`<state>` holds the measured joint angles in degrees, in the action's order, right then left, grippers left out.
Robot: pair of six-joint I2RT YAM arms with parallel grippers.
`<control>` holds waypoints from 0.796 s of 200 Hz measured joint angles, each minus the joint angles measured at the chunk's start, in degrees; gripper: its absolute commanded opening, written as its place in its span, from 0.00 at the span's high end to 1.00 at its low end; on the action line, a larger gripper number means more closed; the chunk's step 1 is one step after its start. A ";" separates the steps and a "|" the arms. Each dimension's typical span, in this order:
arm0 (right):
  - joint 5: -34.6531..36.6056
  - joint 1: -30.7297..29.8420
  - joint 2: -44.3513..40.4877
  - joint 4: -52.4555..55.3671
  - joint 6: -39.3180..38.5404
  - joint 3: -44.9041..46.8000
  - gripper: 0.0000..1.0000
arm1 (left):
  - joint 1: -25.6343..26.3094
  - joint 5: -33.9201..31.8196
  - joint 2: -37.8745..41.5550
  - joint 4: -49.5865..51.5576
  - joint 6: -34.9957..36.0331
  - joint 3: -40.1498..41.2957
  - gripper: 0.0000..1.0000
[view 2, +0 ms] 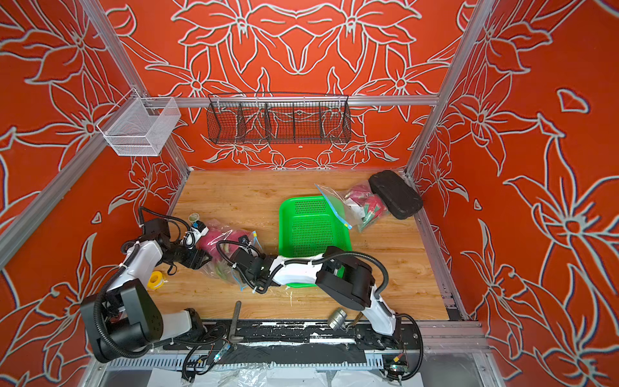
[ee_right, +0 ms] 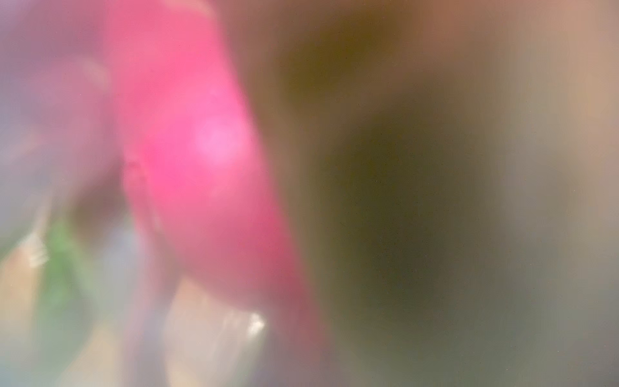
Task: Open the zip-top bag and take out the dragon fruit
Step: Pick up the dragon fruit from the zipper food storage bag.
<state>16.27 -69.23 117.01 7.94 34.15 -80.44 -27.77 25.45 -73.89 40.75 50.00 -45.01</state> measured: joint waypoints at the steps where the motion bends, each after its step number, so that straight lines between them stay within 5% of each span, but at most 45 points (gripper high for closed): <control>1: -0.09 0.00 -0.15 0.00 -0.09 0.04 1.00 | 0.02 -0.02 0.00 -0.09 -0.02 0.04 0.30; 99: -16.02 2.71 -15.04 10.91 -8.17 5.73 1.00 | 6.16 -11.96 -4.00 -16.02 -6.88 2.43 0.32; 137: -17.27 3.54 -15.91 12.83 -8.22 9.84 1.00 | 7.50 -10.34 -1.55 -10.99 -6.03 -1.49 0.09; 159: -18.14 4.63 -15.91 11.65 -8.20 10.08 1.00 | 7.48 -6.14 4.87 -4.92 -2.25 -2.21 0.05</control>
<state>-1.87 -64.60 101.10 19.59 25.96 -70.37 -20.29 19.31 -69.01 35.83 47.75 -47.22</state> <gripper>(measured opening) 0.129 0.930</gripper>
